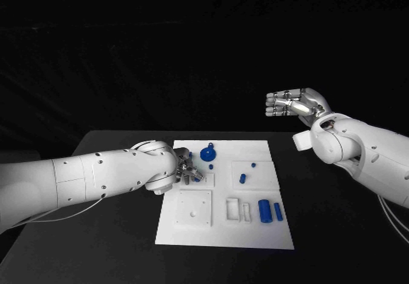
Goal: Assemble the parts on the task board
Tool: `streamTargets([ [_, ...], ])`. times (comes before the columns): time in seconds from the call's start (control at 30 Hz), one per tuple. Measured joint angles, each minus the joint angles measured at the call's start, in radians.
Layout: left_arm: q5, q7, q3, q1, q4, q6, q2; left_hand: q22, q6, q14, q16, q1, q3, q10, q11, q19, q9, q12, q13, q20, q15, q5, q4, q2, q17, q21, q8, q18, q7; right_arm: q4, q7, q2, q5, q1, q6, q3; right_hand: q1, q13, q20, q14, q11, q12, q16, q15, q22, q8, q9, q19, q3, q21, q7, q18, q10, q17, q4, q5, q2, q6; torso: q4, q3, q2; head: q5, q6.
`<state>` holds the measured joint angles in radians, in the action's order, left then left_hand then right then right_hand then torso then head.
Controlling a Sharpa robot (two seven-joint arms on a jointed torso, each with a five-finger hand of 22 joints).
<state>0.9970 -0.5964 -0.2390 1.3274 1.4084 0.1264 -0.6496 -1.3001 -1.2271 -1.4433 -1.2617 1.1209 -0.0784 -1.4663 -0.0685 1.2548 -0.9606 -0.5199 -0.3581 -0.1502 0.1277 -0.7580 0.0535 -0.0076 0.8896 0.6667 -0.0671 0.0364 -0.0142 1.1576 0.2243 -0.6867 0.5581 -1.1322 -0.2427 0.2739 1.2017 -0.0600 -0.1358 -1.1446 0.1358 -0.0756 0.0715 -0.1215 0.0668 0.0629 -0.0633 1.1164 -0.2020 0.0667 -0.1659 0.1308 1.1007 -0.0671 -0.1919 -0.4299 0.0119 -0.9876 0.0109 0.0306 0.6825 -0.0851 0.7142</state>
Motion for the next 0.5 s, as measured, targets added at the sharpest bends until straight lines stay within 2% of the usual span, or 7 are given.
streamTargets([
  [0.13, 0.0, -0.001, 0.0, -0.001, -0.005, -0.006, 0.004, -0.008, 0.0, -0.001, 0.0, 0.0, 0.0, 0.0, 0.0, 0.005, 0.034, 0.0, 0.003, 0.002, -0.001, 0.018, 0.0, 0.0, -0.009, -0.013, -0.004, -0.001, 0.0, 0.0, 0.0, 0.0, 0.001, 0.001, 0.001, 0.0, 0.0, 0.0, 0.0, 0.0, 0.003, 0.0, 0.0, 0.0, -0.001, 0.0, 0.0, -0.004, 0.0, 0.0, 0.0, 0.0, -0.003, 0.0, 0.0, 0.0, 0.0, 0.0, 0.0002, 0.0, 0.0, 0.0, 0.0],
  [0.23, 0.0, -0.001, 0.0, 0.0, -0.007, -0.01, 0.005, -0.008, 0.0, 0.002, 0.0, 0.005, -0.001, 0.0, 0.0, 0.005, 0.056, 0.0, 0.003, 0.002, 0.002, 0.047, 0.0, -0.005, -0.014, -0.021, -0.004, -0.001, 0.0, 0.0, -0.001, 0.0, 0.002, 0.002, 0.002, 0.0, 0.0, 0.0, 0.002, 0.003, 0.004, 0.0, 0.0, -0.003, -0.001, 0.0, 0.0, -0.006, 0.0, 0.0, 0.0, 0.0, -0.004, 0.0, 0.0, 0.0, 0.0, 0.0, 0.0007, 0.0, 0.0, 0.0, 0.001],
  [0.4, 0.0, -0.001, 0.001, 0.0, -0.008, -0.013, 0.005, -0.008, 0.0, 0.002, 0.007, 0.02, -0.019, -0.001, 0.001, 0.011, 0.095, 0.0, 0.003, -0.003, 0.002, 0.075, -0.014, -0.026, -0.023, -0.036, -0.005, -0.006, 0.0, -0.001, -0.001, 0.0, 0.003, 0.004, 0.002, 0.0, 0.0, 0.0, 0.002, 0.008, 0.004, 0.0, 0.0, -0.002, -0.001, 0.0, 0.0, -0.006, 0.0, 0.0, -0.001, 0.0, -0.004, 0.0, 0.0, 0.0, 0.0, 0.006, 0.0008, 0.0, 0.0, 0.002, 0.001],
  [0.43, -0.001, 0.0, 0.001, 0.0, -0.009, -0.013, 0.005, -0.008, -0.001, 0.002, 0.008, 0.021, -0.021, -0.001, 0.001, 0.011, 0.101, 0.0, 0.003, -0.003, 0.002, 0.09, -0.015, -0.033, -0.025, -0.036, -0.004, -0.006, 0.001, -0.001, -0.001, 0.0, 0.003, 0.005, 0.002, 0.0, 0.0, 0.0, 0.0, 0.008, 0.004, 0.0, 0.0, -0.002, -0.001, 0.0, 0.0, -0.007, 0.0, 0.0, 0.0, 0.0, -0.004, 0.0, 0.0, 0.0, 0.0, 0.007, 0.0007, 0.0, 0.0, 0.002, 0.001],
  [0.47, -0.001, 0.0, 0.001, 0.0, -0.009, -0.013, 0.005, -0.008, -0.004, 0.002, 0.012, 0.016, -0.038, -0.001, 0.001, 0.012, 0.112, 0.0, 0.003, -0.002, 0.002, 0.126, -0.001, -0.038, -0.028, -0.04, 0.001, -0.006, 0.004, -0.001, -0.001, 0.0, 0.003, 0.005, 0.002, 0.0, 0.0, 0.0, -0.002, 0.008, 0.004, 0.0, 0.0, -0.002, -0.001, 0.0, 0.0, -0.009, 0.0, 0.0, 0.0, 0.0, -0.004, 0.0, 0.0, 0.0, 0.0, 0.007, 0.0007, 0.0, 0.0, 0.002, 0.001],
  [0.5, -0.001, 0.001, 0.002, 0.0, -0.01, -0.013, 0.005, -0.008, -0.004, 0.002, 0.012, 0.017, -0.049, -0.002, 0.002, 0.014, 0.126, 0.004, 0.003, 0.0, 0.002, 0.145, 0.003, -0.039, -0.029, -0.044, 0.001, -0.006, 0.004, -0.001, -0.001, 0.0, 0.003, 0.006, 0.002, 0.0, 0.0, 0.0, -0.002, 0.008, 0.004, 0.0, 0.0, -0.002, -0.001, 0.0, 0.0, -0.009, 0.0, 0.0, 0.0, 0.0, -0.004, 0.001, 0.0, 0.0, 0.0, 0.007, 0.0006, 0.0, 0.0, 0.002, 0.001],
])
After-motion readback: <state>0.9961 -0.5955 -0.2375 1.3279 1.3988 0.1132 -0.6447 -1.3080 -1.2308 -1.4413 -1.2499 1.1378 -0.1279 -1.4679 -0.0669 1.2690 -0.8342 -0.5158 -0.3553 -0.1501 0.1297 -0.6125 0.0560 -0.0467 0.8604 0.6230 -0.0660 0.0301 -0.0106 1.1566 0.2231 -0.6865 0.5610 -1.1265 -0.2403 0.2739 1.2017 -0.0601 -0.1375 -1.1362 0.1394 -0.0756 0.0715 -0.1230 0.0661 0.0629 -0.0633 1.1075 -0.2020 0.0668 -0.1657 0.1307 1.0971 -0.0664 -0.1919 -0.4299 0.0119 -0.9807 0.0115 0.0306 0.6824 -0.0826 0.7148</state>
